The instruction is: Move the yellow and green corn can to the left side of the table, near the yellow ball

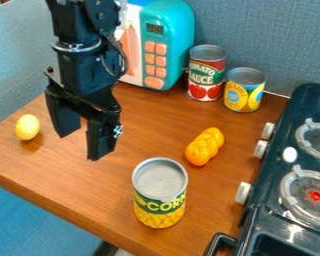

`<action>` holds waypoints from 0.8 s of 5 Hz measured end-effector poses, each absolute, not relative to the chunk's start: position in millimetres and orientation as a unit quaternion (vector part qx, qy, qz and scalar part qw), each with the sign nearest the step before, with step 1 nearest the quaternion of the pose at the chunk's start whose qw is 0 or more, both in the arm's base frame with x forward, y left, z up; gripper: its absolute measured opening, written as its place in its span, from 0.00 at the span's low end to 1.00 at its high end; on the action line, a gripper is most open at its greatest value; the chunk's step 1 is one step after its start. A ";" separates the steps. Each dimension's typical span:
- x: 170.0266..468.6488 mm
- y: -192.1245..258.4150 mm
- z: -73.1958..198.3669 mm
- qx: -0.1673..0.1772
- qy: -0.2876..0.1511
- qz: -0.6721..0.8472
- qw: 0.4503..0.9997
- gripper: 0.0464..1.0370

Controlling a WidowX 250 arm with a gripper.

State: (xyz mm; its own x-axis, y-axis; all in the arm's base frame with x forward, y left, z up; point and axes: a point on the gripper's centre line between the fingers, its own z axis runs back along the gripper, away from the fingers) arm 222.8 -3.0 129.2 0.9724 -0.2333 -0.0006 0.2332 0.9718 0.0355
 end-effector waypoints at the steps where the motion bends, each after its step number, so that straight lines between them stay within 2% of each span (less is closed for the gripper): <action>1: 221.0 -3.2 124.3 0.016 0.008 -0.114 0.993 0.96; 3: 228.8 -29.4 125.0 0.021 -0.004 -0.113 0.993 0.96; 4: 231.5 -47.4 121.0 0.012 -0.010 -0.107 0.994 0.96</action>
State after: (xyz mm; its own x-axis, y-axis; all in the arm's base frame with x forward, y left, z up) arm 231.5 -47.4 121.0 0.9767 -0.2138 0.0171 0.2133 0.9766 0.0257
